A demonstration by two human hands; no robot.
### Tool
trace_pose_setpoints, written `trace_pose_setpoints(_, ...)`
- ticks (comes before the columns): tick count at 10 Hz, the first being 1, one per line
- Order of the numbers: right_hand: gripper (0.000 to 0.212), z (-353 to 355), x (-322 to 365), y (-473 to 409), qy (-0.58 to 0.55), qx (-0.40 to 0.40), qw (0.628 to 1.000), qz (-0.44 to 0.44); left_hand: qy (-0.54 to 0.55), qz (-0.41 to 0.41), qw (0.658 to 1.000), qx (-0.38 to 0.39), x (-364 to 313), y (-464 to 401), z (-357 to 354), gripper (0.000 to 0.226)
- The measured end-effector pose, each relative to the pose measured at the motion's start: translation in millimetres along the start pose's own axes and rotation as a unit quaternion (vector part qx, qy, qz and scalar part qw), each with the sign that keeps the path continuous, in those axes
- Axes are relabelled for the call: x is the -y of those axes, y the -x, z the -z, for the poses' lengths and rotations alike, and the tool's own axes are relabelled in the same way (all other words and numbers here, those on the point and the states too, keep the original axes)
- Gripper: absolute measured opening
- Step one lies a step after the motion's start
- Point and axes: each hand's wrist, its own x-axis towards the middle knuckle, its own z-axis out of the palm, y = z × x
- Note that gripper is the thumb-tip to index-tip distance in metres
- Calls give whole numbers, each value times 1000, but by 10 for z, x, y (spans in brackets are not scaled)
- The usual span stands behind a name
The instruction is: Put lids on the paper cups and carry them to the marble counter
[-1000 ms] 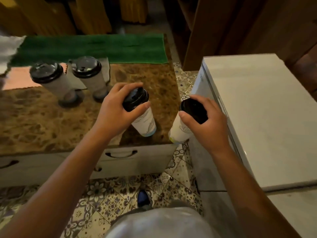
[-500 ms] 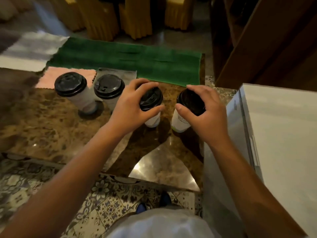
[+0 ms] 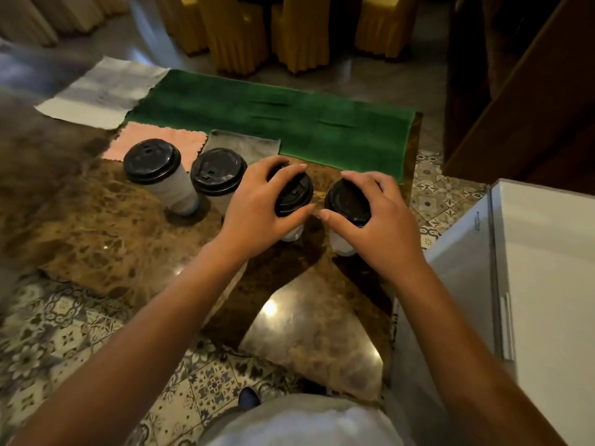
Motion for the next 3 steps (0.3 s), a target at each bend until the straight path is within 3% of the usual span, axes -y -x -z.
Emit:
trace_pose_setpoints(1,71,-11,3,19,12,-3,1000,-7,-19,-15,1000,-2,20,-12,-21,65)
trace_pose_setpoints(3,97,36,118,94,53,8,997,-50,22,-55,998,-27,-128,-28,156,78)
